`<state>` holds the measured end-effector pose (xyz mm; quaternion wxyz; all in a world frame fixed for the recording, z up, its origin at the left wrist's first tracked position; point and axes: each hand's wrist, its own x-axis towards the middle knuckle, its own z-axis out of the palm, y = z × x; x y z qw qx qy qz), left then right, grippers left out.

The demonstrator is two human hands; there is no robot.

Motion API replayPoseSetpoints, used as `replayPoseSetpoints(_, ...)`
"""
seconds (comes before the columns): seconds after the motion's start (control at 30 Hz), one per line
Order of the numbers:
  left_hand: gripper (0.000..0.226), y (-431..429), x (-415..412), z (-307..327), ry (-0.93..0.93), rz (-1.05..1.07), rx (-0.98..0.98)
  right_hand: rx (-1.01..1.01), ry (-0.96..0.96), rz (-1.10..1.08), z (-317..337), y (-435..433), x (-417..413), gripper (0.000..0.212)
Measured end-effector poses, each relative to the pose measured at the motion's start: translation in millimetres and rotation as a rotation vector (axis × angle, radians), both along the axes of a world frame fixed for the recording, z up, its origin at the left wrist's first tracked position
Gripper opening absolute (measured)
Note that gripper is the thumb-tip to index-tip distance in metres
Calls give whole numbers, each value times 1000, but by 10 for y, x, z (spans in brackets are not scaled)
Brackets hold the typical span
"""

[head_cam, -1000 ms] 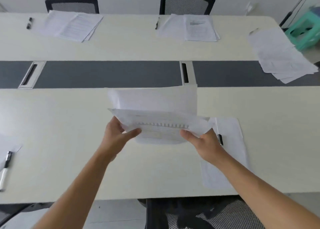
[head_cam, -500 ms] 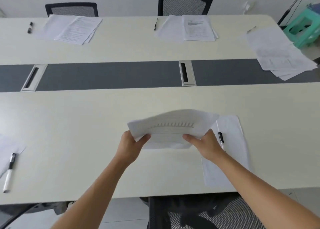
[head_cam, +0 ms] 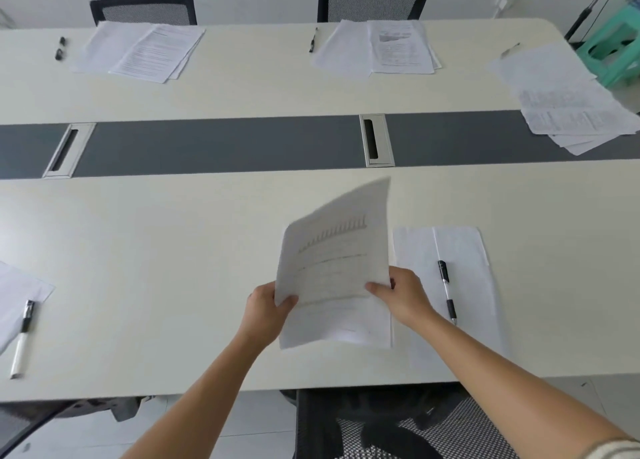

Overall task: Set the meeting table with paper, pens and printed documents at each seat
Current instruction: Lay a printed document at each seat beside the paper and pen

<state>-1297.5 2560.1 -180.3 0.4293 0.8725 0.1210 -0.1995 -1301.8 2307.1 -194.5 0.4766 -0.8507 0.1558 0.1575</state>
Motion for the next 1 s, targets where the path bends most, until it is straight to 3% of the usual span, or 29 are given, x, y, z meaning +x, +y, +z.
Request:
replayPoseSetpoints(0.03, 6, -2, -24, -39, 37, -1, 9, -37, 45, 8, -80, -7, 25, 19)
replayPoseSetpoints(0.13, 34, -2, -144, -213, 78, 39, 142, -148, 193, 36, -304, -28, 42, 49)
replayPoseSetpoints(0.27, 48, -91, -360, -358, 22, -175, 325, -237, 257, 58, -452, -77, -21, 52)
replayPoseSetpoints(0.37, 51, -216, -475, -423, -17, -447, 454, -379, 173, 39, -394, -237, -148, 30)
replayPoseSetpoints(0.47, 61, -331, -504, -485, 8, -625, 566, -562, 14, -45, -394, -585, -382, 49)
replayPoseSetpoints(0.53, 68, -363, -506, -538, 36, -702, 616, -646, 116, 46, -445, -807, -553, 68)
replayPoseSetpoints(0.63, 71, -372, -512, -609, 35, -750, 661, -667, 291, 149, -578, -978, -711, 78)
replayPoseSetpoints(1.0, 66, -512, -619, -615, -7, -751, 635, -680, 255, 149, -620, -941, -694, 74)
